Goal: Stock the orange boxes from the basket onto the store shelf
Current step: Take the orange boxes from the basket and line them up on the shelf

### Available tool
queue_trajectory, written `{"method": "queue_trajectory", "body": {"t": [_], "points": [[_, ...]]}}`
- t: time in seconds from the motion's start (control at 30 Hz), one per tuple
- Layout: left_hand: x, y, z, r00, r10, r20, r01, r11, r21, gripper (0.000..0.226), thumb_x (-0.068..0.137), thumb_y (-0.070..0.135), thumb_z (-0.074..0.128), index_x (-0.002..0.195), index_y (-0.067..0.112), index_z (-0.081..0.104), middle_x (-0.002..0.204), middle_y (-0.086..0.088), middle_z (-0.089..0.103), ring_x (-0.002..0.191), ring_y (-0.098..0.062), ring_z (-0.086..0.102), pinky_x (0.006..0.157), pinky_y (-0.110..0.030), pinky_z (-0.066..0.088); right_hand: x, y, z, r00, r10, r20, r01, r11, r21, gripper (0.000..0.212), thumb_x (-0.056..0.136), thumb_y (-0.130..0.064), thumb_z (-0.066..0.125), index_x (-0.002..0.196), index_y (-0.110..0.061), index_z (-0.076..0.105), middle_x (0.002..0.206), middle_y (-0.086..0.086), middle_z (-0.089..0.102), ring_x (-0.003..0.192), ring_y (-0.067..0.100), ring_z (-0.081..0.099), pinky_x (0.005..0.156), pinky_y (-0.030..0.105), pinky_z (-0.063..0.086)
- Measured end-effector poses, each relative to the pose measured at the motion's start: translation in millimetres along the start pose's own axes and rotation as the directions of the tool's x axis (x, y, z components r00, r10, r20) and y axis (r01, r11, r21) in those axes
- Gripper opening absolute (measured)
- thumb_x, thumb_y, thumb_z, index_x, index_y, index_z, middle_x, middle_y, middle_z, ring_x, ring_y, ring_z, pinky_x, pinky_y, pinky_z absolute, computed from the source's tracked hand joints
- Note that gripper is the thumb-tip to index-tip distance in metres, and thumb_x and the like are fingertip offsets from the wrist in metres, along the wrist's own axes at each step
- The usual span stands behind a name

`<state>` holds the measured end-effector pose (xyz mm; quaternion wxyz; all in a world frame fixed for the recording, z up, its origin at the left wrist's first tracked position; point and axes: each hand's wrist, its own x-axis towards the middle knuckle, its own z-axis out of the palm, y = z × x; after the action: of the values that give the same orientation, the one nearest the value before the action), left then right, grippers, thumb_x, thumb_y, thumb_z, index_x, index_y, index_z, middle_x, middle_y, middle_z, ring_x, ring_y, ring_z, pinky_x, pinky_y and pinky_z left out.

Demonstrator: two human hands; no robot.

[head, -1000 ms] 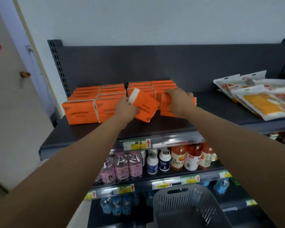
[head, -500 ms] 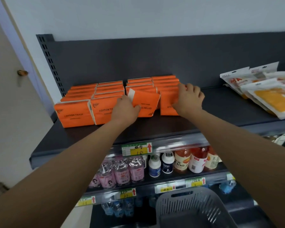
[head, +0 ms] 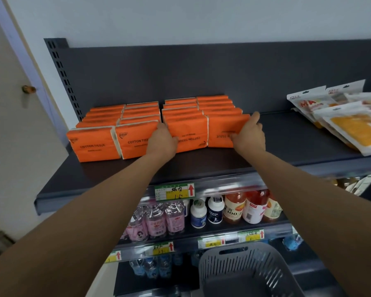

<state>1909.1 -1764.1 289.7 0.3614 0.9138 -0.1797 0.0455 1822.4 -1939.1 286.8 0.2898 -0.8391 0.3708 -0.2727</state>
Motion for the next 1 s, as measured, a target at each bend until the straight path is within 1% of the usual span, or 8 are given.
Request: {"method": "queue_trajectory", "body": {"t": [0.1,0.27,0.4,0.47,0.6,0.77,0.87,1.0], "points": [[4.7,-4.8,3.2,1.000,-0.017,-0.018,0.017,1.000,0.006,0.033,0.093,0.019,0.055,0.119,0.002,0.048,0.118,-0.017,0.059,0.107,-0.032,0.059,0.074,-0.031,0.040,3.3,5.3,2.0,1.000,-0.007,-0.018,0.007,1.000,0.013,0.066,0.090,-0.011,0.056,0.143,-0.005,0.017,0.133,0.022,0.046,0.120,0.040,0.048,0.094,0.047,0.043],[11.5,-9.1,6.6,0.999,-0.030,-0.044,0.032,0.998,0.056,0.021,0.091,0.022,0.055,0.095,0.002,0.059,0.094,-0.013,0.063,0.088,-0.029,0.062,0.065,-0.031,0.039,3.5,6.9,4.1,1.000,-0.003,0.027,0.003,1.000,-0.011,0.041,0.092,-0.016,0.056,0.125,0.000,0.037,0.127,0.021,0.050,0.116,0.038,0.051,0.090,0.044,0.044],[10.7,-11.2,5.9,1.000,-0.026,0.004,0.026,0.999,0.032,0.024,0.092,0.023,0.054,0.073,0.009,0.052,0.071,-0.003,0.053,0.072,-0.024,0.055,0.052,-0.027,0.035,0.1,7.9,4.2,0.997,-0.001,0.075,0.004,0.999,-0.044,0.038,0.094,-0.017,0.054,0.124,0.001,0.039,0.130,0.021,0.047,0.113,0.037,0.053,0.080,0.037,0.041],[7.5,-10.8,3.0,0.999,-0.028,0.044,0.027,0.999,0.027,0.023,0.092,0.025,0.055,0.076,0.009,0.053,0.070,-0.003,0.052,0.072,-0.022,0.054,0.055,-0.027,0.037,-2.8,9.2,1.8,0.996,0.006,0.084,-0.002,0.999,-0.043,0.037,0.095,-0.015,0.053,0.125,0.001,0.039,0.131,0.021,0.045,0.112,0.037,0.053,0.077,0.036,0.039],[-5.7,-7.3,-5.2,0.996,0.002,0.086,-0.005,0.999,0.042,0.017,0.093,0.024,0.054,0.085,0.009,0.055,0.067,0.002,0.048,0.076,-0.021,0.053,0.067,-0.031,0.041,-13.8,10.6,-5.5,0.999,-0.002,0.054,0.004,0.999,-0.038,0.037,0.094,-0.011,0.052,0.125,0.001,0.036,0.132,0.022,0.043,0.114,0.038,0.051,0.086,0.042,0.044],[-31.7,4.9,-18.6,0.992,0.085,0.096,-0.088,0.996,0.034,0.012,0.093,0.018,0.054,0.087,0.008,0.053,0.069,0.002,0.047,0.080,-0.022,0.050,0.068,-0.029,0.039,-33.9,8.5,-20.4,0.997,-0.070,0.036,0.071,0.996,-0.054,0.036,0.094,-0.008,0.048,0.127,0.001,0.038,0.133,0.022,0.042,0.114,0.037,0.050,0.089,0.043,0.044],[-52.7,12.9,-24.9,0.986,0.114,0.120,-0.116,0.993,0.006,0.008,0.093,0.016,0.054,0.094,0.008,0.057,0.090,-0.007,0.056,0.085,-0.021,0.051,0.071,-0.029,0.039,-50.8,7.9,-32.5,0.990,-0.122,0.066,0.126,0.990,-0.064,0.035,0.094,-0.010,0.048,0.127,0.000,0.043,0.131,0.019,0.046,0.114,0.035,0.051,0.087,0.039,0.044],[-88.6,24.6,-32.7,0.973,0.183,0.143,-0.180,0.983,-0.030,0.019,0.093,0.017,0.054,0.107,0.005,0.061,0.113,-0.010,0.062,0.104,-0.025,0.056,0.077,-0.028,0.040,-80.0,11.1,-50.6,0.965,-0.231,0.126,0.242,0.967,-0.082,0.039,0.096,-0.016,0.047,0.131,-0.001,0.049,0.131,0.018,0.051,0.116,0.032,0.053,0.089,0.037,0.045]]}}
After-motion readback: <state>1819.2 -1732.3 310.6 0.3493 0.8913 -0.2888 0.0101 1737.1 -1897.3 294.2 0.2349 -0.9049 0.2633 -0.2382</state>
